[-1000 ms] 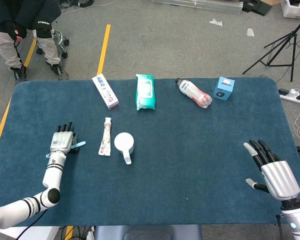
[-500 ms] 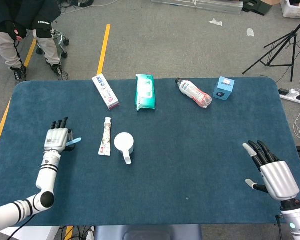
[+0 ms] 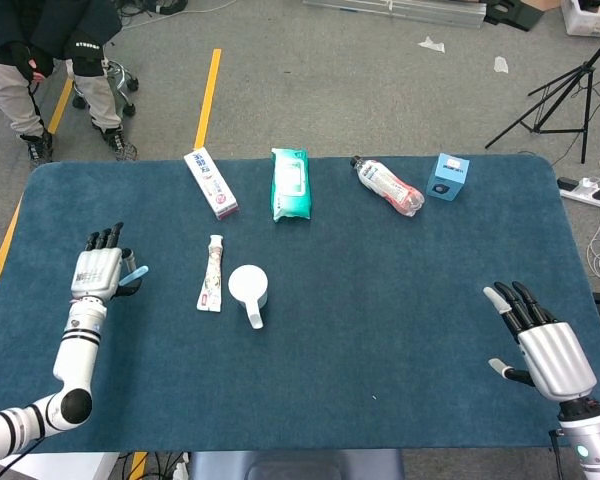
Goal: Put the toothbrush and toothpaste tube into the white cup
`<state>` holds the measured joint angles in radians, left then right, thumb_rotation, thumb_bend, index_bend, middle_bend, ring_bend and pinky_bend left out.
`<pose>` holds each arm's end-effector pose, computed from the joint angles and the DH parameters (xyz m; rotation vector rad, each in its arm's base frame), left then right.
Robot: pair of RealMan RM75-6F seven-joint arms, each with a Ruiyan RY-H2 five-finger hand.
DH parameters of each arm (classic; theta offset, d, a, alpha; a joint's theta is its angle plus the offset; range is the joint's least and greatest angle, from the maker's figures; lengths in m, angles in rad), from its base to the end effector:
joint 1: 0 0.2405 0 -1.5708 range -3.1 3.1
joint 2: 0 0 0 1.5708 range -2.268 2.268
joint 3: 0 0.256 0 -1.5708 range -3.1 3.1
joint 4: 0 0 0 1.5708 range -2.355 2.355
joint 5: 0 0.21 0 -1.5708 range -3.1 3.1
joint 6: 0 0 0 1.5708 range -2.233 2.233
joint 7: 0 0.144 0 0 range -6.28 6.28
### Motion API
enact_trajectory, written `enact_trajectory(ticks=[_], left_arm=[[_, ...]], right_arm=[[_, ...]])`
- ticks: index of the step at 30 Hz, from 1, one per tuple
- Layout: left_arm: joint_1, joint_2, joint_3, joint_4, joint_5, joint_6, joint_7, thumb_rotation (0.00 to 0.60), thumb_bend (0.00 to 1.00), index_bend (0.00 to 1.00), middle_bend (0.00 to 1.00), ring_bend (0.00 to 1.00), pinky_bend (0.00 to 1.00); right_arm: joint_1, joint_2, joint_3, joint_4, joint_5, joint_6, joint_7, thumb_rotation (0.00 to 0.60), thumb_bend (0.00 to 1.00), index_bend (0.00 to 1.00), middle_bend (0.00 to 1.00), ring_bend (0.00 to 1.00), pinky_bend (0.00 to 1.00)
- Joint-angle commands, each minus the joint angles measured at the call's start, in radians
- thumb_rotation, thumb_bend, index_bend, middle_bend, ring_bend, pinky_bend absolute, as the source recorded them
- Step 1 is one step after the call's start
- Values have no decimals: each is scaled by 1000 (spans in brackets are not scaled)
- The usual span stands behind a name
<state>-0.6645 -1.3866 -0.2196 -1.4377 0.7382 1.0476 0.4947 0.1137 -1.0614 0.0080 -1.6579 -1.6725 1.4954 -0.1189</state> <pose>-0.2464 0.3710 0.0726 -1.4435 -0.9930 -0.6253 -0.2818 -0.1777 0.1589 1.6012 -0.7240 0.8999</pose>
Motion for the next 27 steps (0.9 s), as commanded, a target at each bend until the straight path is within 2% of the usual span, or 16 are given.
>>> enact_trajectory(ticks=[1,6,11,17,27], left_arm=[[3,15,-1,-24,10,12,0,600,303,553,0,0,0],[5,41,-10,-72,25,32,-4,600,303,554,0,0,0],[-2,79,-42,-139,21,48,-12,600,303,554,0,0,0],[-29,146,-112,-255,-25,61,-16,600,303,556,0,0,0],[-97,255,-230,-442,-174,38,-44,600,303,561,0,0,0]], right_arm=[[0,0,0,0,0,1,0,600,0,43,114,57,423],[-2,2,0,0,-2,4,5,600,0,43,114,57,423],[-3,5,2,1,0,8,12,600,0,43,114,57,423],[-5,9,0,2,-4,13,20,600,0,43,114,57,423],[-5,12,-3,2,-9,12,25,600,0,43,114,57,423]])
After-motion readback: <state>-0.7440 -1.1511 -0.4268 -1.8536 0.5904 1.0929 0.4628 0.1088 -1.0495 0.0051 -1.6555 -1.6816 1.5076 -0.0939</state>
